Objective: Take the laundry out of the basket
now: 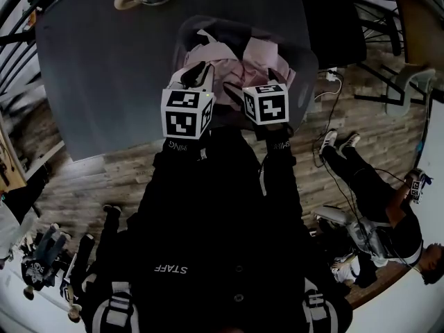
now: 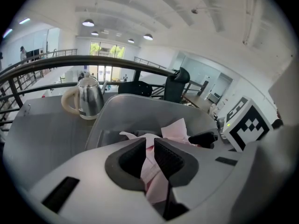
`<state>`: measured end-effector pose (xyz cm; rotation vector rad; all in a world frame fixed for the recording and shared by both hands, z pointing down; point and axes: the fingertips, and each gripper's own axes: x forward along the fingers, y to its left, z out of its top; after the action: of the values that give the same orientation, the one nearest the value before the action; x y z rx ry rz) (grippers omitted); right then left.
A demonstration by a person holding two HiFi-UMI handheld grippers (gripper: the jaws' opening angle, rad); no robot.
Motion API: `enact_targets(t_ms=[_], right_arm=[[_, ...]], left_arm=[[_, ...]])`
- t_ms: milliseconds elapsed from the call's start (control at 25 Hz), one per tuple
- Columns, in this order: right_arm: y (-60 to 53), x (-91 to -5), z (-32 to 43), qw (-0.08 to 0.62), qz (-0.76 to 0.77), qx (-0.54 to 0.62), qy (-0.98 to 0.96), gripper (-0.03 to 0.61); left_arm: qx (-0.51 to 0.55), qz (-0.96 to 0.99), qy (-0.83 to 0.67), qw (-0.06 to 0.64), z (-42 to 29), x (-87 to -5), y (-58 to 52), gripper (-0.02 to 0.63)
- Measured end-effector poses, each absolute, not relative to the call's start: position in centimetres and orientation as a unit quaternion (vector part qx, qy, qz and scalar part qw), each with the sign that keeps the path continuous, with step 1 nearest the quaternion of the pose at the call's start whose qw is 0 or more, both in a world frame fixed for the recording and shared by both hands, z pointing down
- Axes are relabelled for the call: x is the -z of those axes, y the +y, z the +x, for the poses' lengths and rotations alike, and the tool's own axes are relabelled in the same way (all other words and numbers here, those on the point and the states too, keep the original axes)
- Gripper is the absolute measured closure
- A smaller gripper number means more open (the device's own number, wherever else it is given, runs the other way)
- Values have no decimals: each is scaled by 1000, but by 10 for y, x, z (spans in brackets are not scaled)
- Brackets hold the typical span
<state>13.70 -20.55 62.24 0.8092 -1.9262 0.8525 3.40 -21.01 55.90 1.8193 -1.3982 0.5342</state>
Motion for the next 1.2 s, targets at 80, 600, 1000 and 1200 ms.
enact_targets(t_ms=[80, 600, 1000, 1200], right_arm=[[-204, -635, 134, 444, 310, -349, -765, 6], [-205, -679, 117, 475, 287, -366, -748, 2], [-203, -692, 120, 491, 280, -357, -744, 24], [-196, -689, 109, 485, 257, -340, -763, 276]], left_arm=[[-212, 713, -545, 386, 34, -562, -211, 561], [-223, 704, -545, 397, 34, -576, -215, 520], [-214, 695, -564, 391, 30, -568, -212, 578], [-205, 695, -571, 386, 25, -560, -208, 578]])
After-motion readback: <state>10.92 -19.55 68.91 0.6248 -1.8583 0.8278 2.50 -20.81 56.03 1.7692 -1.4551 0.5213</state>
